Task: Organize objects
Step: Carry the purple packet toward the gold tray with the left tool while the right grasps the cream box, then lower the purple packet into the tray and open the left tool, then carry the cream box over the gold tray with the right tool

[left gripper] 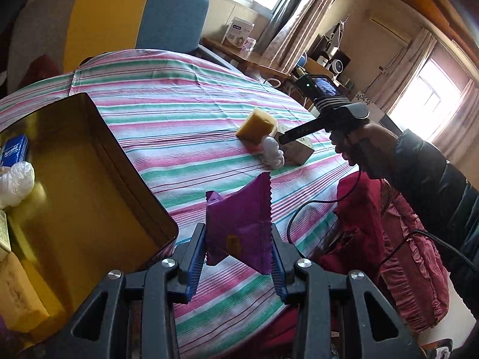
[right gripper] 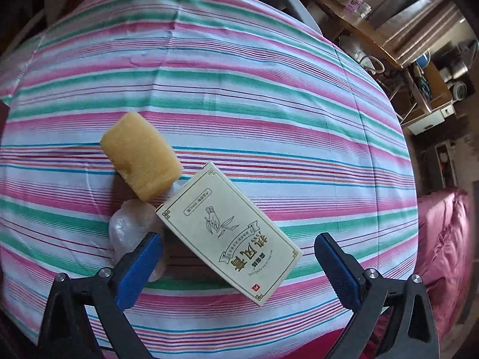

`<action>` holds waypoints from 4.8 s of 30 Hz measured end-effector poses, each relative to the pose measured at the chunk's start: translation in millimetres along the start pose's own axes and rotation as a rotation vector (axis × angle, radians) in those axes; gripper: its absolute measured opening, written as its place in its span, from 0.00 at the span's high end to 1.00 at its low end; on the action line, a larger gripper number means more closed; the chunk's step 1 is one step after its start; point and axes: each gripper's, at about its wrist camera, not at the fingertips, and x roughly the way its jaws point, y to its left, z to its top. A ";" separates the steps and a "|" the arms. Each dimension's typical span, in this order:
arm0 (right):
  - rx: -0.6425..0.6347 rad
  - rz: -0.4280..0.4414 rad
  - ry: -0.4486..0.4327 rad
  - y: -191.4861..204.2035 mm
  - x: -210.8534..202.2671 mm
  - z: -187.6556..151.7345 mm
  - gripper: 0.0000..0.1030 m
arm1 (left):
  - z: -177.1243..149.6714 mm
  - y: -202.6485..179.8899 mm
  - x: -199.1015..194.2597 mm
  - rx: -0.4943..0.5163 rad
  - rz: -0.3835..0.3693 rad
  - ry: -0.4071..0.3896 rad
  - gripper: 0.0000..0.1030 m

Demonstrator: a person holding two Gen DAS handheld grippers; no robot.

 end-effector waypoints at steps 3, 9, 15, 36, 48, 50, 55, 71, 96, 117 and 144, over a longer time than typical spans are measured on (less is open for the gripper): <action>0.015 0.025 0.011 -0.6 8.3 -1.3 0.21 | -1.2 1.3 -1.3 -0.004 0.008 0.000 0.63; 0.094 0.029 -0.043 -14.1 -5.4 -17.0 0.46 | -2.6 8.9 -5.1 -0.031 0.010 -0.013 0.63; 0.220 -0.014 -0.113 -26.9 -27.5 -34.4 0.47 | -3.4 10.8 -17.5 -0.030 0.019 -0.040 0.63; -0.075 0.307 -0.313 151.5 -50.9 -23.4 0.50 | -12.1 44.2 -56.1 -0.091 0.287 -0.113 0.63; -0.062 0.285 -0.325 144.8 -51.1 -25.7 0.50 | -14.4 42.3 -47.3 -0.067 0.356 -0.092 0.63; -0.060 0.284 -0.325 144.9 -51.1 -26.4 0.50 | -14.4 42.7 -47.4 -0.068 0.355 -0.089 0.63; -0.056 0.288 -0.319 145.0 -50.4 -26.8 0.50 | -16.0 45.6 -47.1 -0.078 0.355 -0.083 0.63; -0.054 0.279 -0.309 145.6 -48.5 -26.7 0.50 | -17.6 55.6 -48.0 -0.109 0.325 -0.081 0.63; -0.073 0.257 -0.317 148.8 -50.6 -28.8 0.50 | -25.7 135.6 -100.7 -0.322 0.393 -0.137 0.63; -0.069 0.260 -0.316 149.6 -51.1 -28.3 0.49 | 1.4 177.2 -39.9 -0.381 0.518 -0.030 0.56; -0.025 0.295 -0.269 156.1 -51.1 -30.5 0.50 | -50.6 143.6 -115.3 -0.358 0.610 -0.163 0.55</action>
